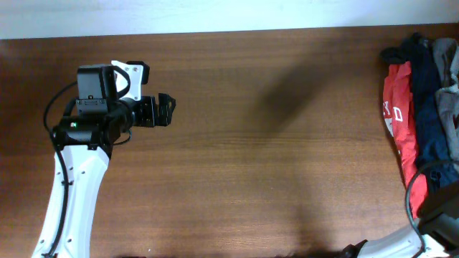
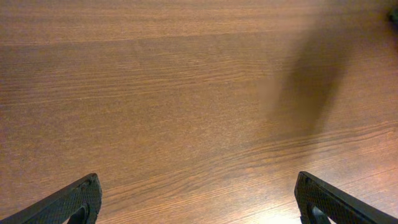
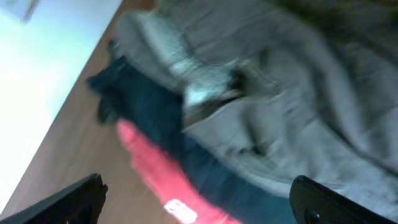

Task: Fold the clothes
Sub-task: 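Reach the right gripper to the clothes pile and grasp grey trousers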

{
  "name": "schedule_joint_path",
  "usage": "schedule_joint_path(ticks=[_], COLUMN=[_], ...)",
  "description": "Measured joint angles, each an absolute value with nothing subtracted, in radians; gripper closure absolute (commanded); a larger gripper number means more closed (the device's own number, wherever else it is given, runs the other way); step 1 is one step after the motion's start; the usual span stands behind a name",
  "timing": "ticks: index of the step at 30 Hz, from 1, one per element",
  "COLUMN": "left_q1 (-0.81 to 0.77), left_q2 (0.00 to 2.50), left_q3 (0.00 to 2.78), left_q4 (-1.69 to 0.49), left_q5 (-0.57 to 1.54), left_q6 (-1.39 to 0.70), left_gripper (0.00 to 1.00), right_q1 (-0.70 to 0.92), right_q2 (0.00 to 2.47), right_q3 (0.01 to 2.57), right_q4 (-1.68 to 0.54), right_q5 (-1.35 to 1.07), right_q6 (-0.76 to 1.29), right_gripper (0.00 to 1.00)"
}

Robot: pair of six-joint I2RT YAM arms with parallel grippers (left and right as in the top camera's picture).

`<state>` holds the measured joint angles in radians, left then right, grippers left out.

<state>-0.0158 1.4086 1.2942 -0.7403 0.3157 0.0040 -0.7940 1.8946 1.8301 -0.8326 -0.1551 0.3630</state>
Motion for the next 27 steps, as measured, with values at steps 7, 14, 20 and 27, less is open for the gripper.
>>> schedule_joint_path(ticks=[7,14,20,27], left_q1=[-0.016,-0.016,-0.016,-0.016], left_q2=[1.422,1.436,1.436,1.436], left_q3=[1.294,1.294,1.294,1.294], left_q4=[-0.739,-0.738,-0.729,-0.735], left_q5=[0.316,0.316,0.316,0.316], left_q6=[0.004,0.004,0.004,0.004], left_gripper=[0.01,0.01,0.01,0.01], right_q1=[-0.846,-0.847,-0.847,-0.839], right_q2=[2.011,2.085,2.086,2.040], right_q3=[1.833,1.833,1.835,1.882], right_q4=[-0.770,-0.759,-0.713,-0.728], right_q5=[-0.154,-0.155,-0.181,-0.295], right_q6=[0.364,0.360,0.366,0.362], right_gripper=[0.01,0.27,0.96,0.96])
